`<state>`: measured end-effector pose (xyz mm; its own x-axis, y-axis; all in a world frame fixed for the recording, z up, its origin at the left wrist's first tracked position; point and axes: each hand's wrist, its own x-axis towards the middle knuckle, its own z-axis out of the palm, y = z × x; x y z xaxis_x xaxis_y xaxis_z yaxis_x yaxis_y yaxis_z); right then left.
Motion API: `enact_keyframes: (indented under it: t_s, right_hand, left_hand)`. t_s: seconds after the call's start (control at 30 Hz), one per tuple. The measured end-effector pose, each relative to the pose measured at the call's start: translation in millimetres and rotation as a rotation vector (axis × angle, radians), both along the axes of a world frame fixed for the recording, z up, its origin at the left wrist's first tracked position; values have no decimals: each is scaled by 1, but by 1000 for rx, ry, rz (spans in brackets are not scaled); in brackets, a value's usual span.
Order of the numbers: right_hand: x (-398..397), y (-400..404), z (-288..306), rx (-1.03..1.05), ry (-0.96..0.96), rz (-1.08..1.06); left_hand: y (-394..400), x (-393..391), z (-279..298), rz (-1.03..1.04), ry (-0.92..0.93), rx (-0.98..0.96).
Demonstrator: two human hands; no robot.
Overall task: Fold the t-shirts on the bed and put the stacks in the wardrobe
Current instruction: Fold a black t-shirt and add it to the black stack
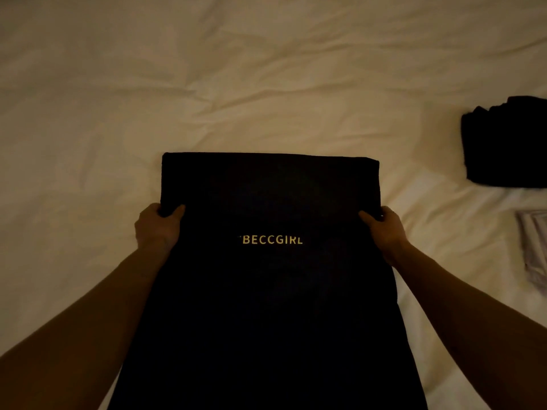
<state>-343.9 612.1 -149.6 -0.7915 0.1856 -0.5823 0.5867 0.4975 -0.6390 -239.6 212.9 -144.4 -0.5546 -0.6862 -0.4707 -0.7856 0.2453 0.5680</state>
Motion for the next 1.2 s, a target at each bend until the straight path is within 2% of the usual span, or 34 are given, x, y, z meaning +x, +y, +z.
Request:
enact_keyframes:
  t_s: [0.2, 0.3, 0.43, 0.53, 0.73, 1.07, 1.2]
  right_hand:
    - [14, 9, 1, 10, 2, 50]
    - [5, 8, 5, -14, -2, 14]
    - [-32, 1, 10, -44, 82, -110]
    - [-66, -10, 18, -111, 76, -125]
    - [-97, -23, 19, -89, -5, -25]
    - [-79, -13, 61, -234, 131, -58]
    - [-53, -3, 79, -251, 209, -31]
  left_hand:
    - [0, 17, 7, -69, -5, 80]
    - [-8, 11, 14, -36, 5, 127]
    - [-27, -19, 15, 102, 74, 158]
    - [-38, -54, 12, 160, 144, 297]
    - [-48, -96, 8, 90, 129, 422]
    - [-51, -65, 46, -71, 237, 315]
    - [-39, -35, 70, -138, 277, 168]
